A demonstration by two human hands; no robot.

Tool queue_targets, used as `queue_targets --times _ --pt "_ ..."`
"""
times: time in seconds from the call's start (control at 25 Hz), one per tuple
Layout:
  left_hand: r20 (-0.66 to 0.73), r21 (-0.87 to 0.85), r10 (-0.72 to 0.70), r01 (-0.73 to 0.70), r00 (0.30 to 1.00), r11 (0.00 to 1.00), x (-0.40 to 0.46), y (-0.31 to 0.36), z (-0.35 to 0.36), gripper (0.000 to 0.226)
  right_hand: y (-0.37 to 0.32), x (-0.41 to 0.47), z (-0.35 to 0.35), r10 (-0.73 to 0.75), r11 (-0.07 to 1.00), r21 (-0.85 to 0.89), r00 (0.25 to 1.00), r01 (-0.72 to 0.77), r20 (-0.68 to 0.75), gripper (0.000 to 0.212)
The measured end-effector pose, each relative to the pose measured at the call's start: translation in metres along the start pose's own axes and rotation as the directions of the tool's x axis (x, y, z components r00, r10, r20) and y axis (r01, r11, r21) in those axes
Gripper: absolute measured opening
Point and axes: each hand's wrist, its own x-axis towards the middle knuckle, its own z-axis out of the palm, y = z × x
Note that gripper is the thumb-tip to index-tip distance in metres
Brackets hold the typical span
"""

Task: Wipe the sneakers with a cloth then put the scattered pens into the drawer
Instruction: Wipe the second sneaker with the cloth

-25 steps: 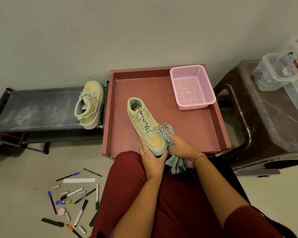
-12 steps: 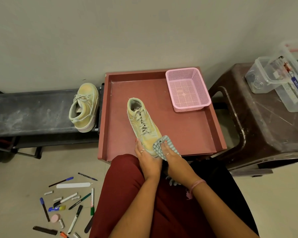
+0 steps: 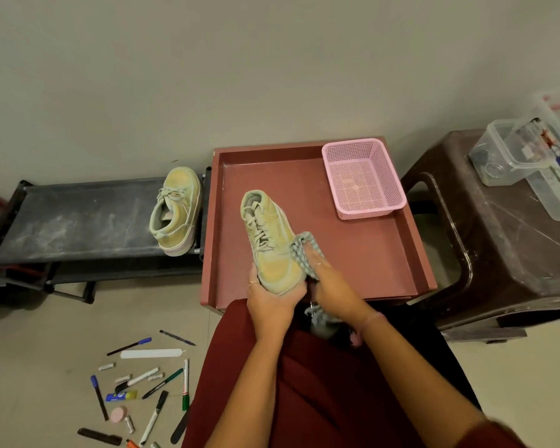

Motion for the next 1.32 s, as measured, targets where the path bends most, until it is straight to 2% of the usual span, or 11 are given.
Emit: queue_targets --times 0.12,0.2,0.28,0.44,0.6,0.72,0.84,0.92,1.04,1.2,1.32 --pt "0.093 -0.136 -0.062 0.075 0.994 0.988 0.004 0.006 -0.024 0.089 -0.018 -0.04 0.017 -0.173 0.983 -0.079 0.978 0.164 -0.117 0.09" --pt "0.155 -0.163 -0.051 0.076 0.987 0.984 0.004 0.008 -0.042 0.082 -0.029 -0.037 0.012 -0.248 0.962 -0.147 0.962 0.23 -0.117 0.088" --pt "0.2 -0.177 -0.038 0.075 0.979 0.981 0.003 0.01 -0.06 0.085 -0.034 -0.014 0.002 -0.207 0.965 -0.177 0.975 0.191 -0.075 0.087" --pt "0.237 -0.225 -0.054 0.109 0.97 0.968 0.002 0.005 -0.085 0.096 -0.039 0.019 -0.002 -0.064 0.995 -0.084 0.997 0.061 -0.033 0.086" --pt "0.162 -0.352 -0.091 0.144 0.983 0.925 0.006 -0.002 -0.099 0.079 -0.052 -0.02 0.023 -0.137 0.99 -0.037 0.991 0.137 0.012 0.085" --pt "0.122 -0.464 -0.116 0.16 0.986 0.871 0.008 -0.007 -0.1 0.085 -0.059 -0.042 0.036 -0.217 0.974 -0.065 0.976 0.217 -0.002 0.084" --pt "0.09 -0.495 -0.135 0.162 0.987 0.854 0.005 -0.003 -0.091 0.088 -0.06 -0.037 0.036 -0.197 0.977 -0.075 0.98 0.197 0.01 0.083" --pt "0.038 -0.542 -0.146 0.143 0.989 0.828 0.004 0.003 -0.083 0.08 -0.063 -0.035 0.033 -0.192 0.978 -0.077 0.981 0.192 0.002 0.082" --pt "-0.002 -0.652 -0.144 0.108 0.99 0.75 0.004 0.006 -0.071 0.073 -0.075 -0.039 0.032 -0.204 0.972 -0.124 0.979 0.201 -0.016 0.079" --pt "-0.028 -0.787 -0.222 0.116 0.975 0.606 0.0 0.003 -0.06 0.07 -0.089 -0.046 0.038 -0.314 0.918 -0.24 0.948 0.315 0.041 0.086" --pt "-0.076 -0.819 -0.268 0.093 0.96 0.566 0.003 0.003 -0.059 0.056 -0.063 -0.03 0.033 -0.25 0.928 -0.29 0.968 0.233 -0.021 0.097"
